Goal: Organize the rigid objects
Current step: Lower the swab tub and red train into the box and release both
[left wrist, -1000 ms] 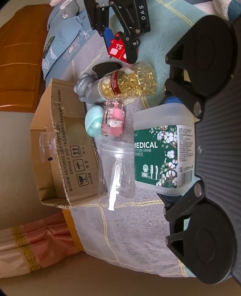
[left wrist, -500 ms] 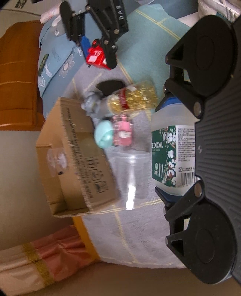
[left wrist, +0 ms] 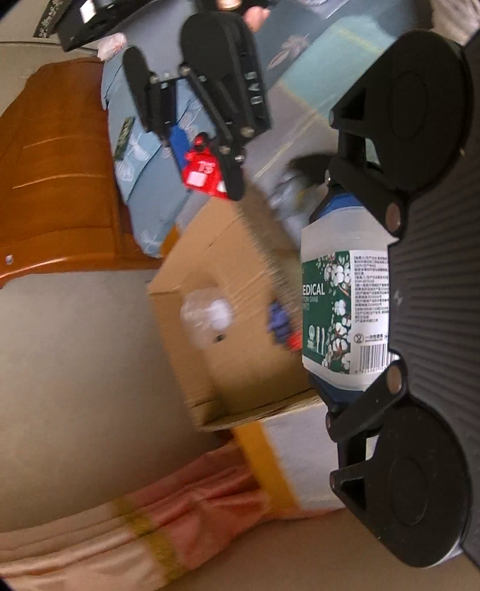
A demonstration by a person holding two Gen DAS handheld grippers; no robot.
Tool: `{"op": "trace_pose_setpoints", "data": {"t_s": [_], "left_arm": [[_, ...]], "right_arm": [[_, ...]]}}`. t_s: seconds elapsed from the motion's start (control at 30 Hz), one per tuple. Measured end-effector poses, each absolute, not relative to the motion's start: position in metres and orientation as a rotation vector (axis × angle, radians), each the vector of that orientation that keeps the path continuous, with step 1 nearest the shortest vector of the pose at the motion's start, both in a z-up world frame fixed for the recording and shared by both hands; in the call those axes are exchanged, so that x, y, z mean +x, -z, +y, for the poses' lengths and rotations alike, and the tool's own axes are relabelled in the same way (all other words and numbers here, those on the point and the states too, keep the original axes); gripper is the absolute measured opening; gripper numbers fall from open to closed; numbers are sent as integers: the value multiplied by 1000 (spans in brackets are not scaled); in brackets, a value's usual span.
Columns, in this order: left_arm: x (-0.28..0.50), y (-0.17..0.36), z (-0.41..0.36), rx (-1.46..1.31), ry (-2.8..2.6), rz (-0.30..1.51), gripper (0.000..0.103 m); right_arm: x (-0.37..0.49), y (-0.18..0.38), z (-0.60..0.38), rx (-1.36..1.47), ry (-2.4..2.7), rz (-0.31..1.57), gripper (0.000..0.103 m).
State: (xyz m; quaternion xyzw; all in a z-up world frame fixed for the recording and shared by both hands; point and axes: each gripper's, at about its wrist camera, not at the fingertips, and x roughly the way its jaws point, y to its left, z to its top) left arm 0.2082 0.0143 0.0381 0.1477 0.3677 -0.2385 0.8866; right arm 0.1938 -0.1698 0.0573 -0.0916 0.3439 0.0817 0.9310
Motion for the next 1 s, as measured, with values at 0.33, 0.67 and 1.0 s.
{"op": "trace_pose_setpoints", "data": {"t_s": [0.33, 0.67, 1.0], "left_arm": [[304, -36, -7, 293, 430, 813, 83], [360, -22, -12, 255, 370, 852, 84], [353, -27, -7, 238, 323, 817, 96]], "right_arm": [[262, -39, -178, -104, -131, 807, 56], [270, -36, -188, -5, -113, 818, 98], [248, -42, -174, -48, -133, 814, 101]]}}
